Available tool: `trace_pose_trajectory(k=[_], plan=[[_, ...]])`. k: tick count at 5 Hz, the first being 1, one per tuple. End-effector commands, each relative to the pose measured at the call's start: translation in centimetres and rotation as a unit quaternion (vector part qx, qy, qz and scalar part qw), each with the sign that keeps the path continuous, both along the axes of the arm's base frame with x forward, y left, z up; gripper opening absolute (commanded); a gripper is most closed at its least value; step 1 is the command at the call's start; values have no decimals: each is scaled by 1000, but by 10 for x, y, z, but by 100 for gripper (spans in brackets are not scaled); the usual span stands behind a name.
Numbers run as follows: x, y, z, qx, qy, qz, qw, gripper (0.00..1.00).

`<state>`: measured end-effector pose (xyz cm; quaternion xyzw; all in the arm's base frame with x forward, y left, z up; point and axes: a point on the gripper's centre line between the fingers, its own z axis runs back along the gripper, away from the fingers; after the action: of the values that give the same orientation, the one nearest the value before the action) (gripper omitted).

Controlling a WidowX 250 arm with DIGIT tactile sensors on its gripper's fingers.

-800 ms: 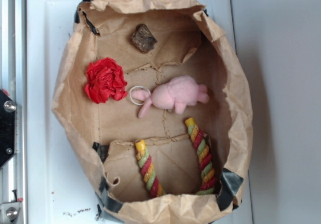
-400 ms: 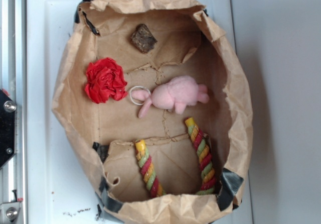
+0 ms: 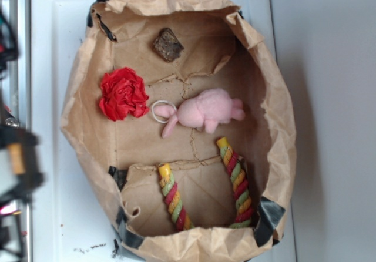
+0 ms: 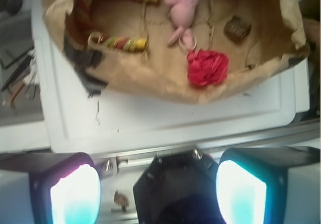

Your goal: Grab the multicolored rope.

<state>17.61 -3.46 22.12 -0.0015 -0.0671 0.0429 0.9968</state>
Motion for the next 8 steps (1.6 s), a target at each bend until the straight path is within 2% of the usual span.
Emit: trace_pose_trajectory(k=[1,2,4,6,7,8], plan=[[57,3,-21,15,-56,-90,994,100],[78,16,-31,17,-63,-100,993,100],[120,33,-65,52,-50,-87,994,100],[126,14,-104,74,-34,-158,984,100],[123,4,-113,70,-38,-222,972,100],[137,7,-114,44,-44,-273,960,100]])
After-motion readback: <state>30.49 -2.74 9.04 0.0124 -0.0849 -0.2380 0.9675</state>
